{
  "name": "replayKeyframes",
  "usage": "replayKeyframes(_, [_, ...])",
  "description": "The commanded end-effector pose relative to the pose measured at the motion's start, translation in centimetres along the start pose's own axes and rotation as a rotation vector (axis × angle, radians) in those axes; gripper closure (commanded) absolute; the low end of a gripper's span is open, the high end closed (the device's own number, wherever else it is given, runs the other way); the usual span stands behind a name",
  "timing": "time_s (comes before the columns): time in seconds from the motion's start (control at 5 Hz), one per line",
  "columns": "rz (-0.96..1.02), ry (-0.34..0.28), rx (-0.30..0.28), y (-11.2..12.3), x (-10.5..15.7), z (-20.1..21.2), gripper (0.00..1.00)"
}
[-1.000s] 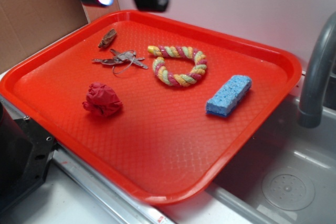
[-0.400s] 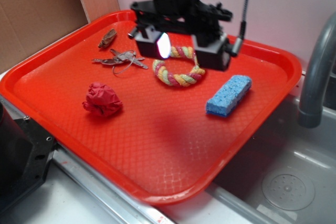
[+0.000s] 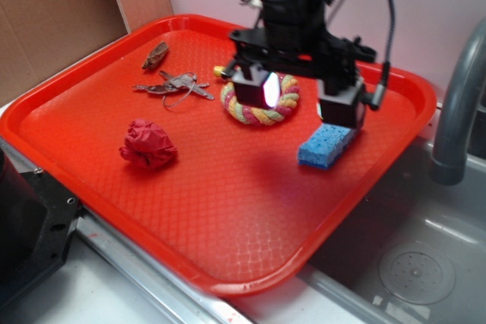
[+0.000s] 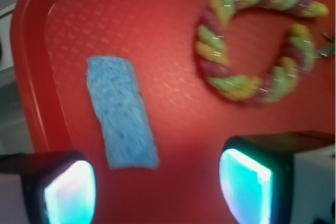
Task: Grab the blue sponge.
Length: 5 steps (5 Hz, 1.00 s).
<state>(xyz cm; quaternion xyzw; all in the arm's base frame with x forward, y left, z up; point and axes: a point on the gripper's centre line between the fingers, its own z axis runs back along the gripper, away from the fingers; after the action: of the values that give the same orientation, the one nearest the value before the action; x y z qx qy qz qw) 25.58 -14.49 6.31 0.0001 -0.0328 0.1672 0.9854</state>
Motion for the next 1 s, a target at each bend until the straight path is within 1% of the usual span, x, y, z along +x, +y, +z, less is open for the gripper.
replayKeyframes(0.0, [0.013,0.014,0.012,-1.2,1.5,-1.4,0.00])
replayKeyframes(0.2, [0.023,0.051,0.017,-0.8,1.5,-2.6,0.00])
replayKeyframes(0.4, [0.014,0.064,0.017,-0.8,1.6,-3.4,0.51])
replayKeyframes(0.6, [0.016,0.062,0.015,-0.7,1.6,-3.4,1.00])
replayKeyframes(0.8, [-0.037,0.065,-0.001,-0.1,1.6,-1.8,1.00])
